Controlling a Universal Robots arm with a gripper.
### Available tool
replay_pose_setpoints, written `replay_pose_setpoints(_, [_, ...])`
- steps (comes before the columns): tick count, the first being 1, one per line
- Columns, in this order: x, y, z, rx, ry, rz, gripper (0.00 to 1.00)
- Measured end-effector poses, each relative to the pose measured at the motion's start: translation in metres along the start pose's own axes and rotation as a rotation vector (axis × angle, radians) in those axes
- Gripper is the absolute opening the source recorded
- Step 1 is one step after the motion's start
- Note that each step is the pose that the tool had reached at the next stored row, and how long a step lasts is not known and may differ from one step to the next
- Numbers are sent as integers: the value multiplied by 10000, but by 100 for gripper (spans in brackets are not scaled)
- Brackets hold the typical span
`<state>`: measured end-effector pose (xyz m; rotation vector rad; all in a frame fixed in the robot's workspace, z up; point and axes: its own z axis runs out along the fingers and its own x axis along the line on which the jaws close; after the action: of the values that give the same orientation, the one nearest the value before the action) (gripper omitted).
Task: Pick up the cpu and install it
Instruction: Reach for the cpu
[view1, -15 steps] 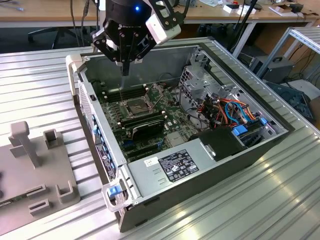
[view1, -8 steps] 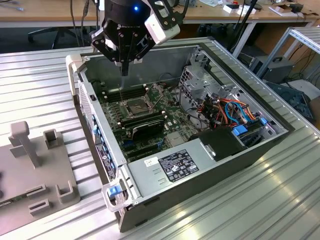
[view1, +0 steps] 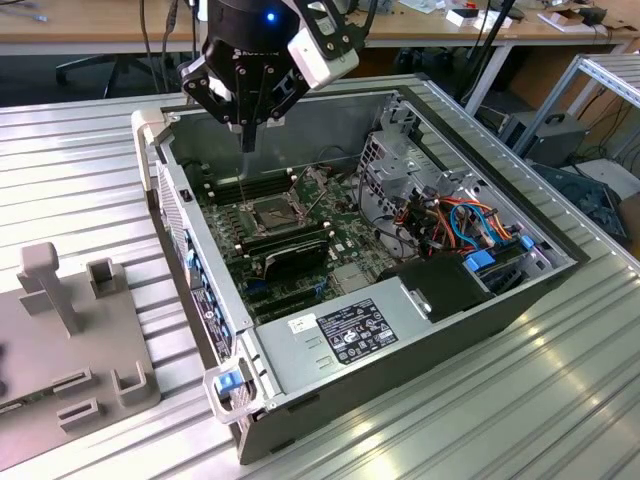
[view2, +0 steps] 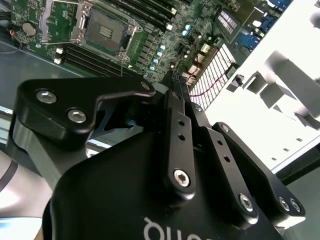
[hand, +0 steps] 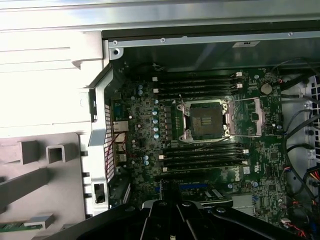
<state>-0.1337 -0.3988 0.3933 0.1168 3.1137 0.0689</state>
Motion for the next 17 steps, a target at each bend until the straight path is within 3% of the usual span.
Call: replay_pose_setpoints(17, [31,-2,-1,0,0,-2,11])
